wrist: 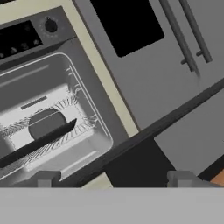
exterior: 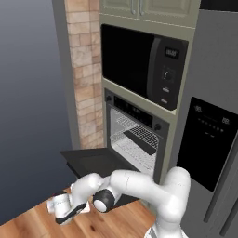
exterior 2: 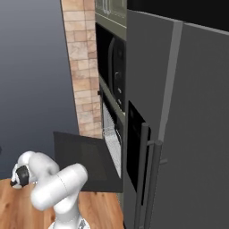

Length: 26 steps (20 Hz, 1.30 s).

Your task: Take the baked cake out of the oven and place it on the plate for cooling. Then close the oven door.

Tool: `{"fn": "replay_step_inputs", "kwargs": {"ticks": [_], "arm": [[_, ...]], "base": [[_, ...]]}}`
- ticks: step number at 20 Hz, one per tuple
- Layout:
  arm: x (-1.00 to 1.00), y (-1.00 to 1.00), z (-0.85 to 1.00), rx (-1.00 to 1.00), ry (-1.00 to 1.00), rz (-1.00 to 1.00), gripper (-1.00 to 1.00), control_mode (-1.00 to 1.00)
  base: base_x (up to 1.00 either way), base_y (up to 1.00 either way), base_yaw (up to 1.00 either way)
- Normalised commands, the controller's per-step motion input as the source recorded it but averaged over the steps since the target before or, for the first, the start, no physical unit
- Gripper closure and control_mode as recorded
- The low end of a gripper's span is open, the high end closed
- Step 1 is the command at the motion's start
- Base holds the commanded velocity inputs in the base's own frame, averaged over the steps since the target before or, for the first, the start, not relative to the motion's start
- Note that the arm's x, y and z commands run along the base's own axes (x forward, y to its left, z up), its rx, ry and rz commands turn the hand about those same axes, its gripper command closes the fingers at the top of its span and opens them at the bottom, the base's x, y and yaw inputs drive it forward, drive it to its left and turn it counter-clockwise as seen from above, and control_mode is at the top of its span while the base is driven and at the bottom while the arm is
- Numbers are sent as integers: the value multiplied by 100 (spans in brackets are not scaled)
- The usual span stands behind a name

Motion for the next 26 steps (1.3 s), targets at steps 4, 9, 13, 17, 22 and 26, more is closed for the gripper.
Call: {"fn": "replay_step_inputs", "kwargs": {"ticks": [4,9,13,17,22,26], "arm": [[54,3,-100,-60,1,0,-100,-100],[100,-73,-27,-38,-1,0,-100,-100],[100,-100,18,-20,0,-1,-100,-100],[100,-100,62,-10,0,0,-100,-100],[100,-100,67,-9,1,0,-100,-100],[100,-100,71,-8,5,0,-100,-100]], "base": [[0,0,0],[0,0,0],[0,0,0],[0,0,0],[0,0,0],[0,0,0]]}}
